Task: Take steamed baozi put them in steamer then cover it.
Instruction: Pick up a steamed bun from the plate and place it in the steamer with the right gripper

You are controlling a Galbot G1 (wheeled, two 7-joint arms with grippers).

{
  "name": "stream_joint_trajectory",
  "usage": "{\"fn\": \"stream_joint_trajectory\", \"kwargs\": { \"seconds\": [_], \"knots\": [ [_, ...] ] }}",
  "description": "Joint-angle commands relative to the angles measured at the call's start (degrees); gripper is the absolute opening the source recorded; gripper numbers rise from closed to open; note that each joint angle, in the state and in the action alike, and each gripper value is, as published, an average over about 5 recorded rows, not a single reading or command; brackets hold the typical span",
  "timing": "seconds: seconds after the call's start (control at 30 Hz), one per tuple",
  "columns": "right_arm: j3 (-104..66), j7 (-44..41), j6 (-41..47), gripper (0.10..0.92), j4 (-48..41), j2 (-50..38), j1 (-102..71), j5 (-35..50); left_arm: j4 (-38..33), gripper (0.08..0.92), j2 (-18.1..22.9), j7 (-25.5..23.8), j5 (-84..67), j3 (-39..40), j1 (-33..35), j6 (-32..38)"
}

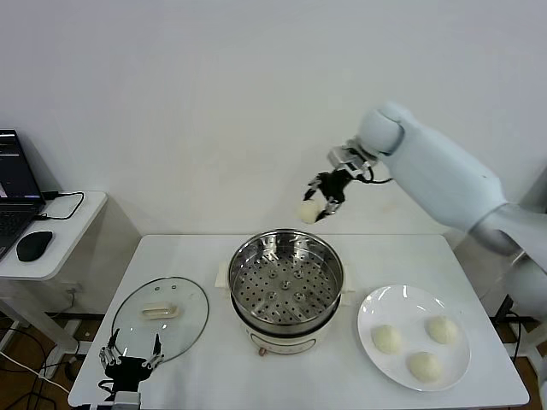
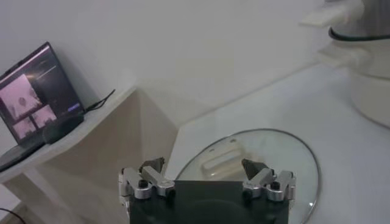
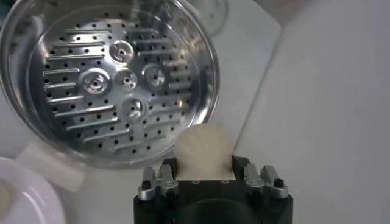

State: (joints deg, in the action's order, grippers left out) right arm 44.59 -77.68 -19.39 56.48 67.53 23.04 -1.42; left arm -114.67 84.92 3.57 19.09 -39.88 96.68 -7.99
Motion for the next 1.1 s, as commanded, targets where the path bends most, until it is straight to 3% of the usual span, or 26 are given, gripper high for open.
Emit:
{"fn": "stream_joint_trajectory", "kwargs": {
  "seconds": [0.03,0.27,0.8,1.1],
  "knots": [
    [6.25,0.49,-15.82,0.561,3.99,5.39,2.23,-5.02,0.20,0.823,0.32,0.60,2.20,0.29,0.41,0.59],
    [5.81,3.86,-19.65,0.563,5.61,5.02,-0.22,-15.64,-0.99,0.823,0.22,-0.34,0.70,0.32,0.86,0.29],
    [4.08,4.74,-19.81,0.568,4.71,6.14,-5.59,-22.20,-2.37,0.823,0.23,-1.68,-3.94,0.45,0.66,-1.19],
    [3.63,4.62,-18.71,0.568,4.04,6.12,-8.30,-21.54,-2.14,0.823,0.36,-2.08,-4.55,0.56,0.37,-1.47]
  ]
}}
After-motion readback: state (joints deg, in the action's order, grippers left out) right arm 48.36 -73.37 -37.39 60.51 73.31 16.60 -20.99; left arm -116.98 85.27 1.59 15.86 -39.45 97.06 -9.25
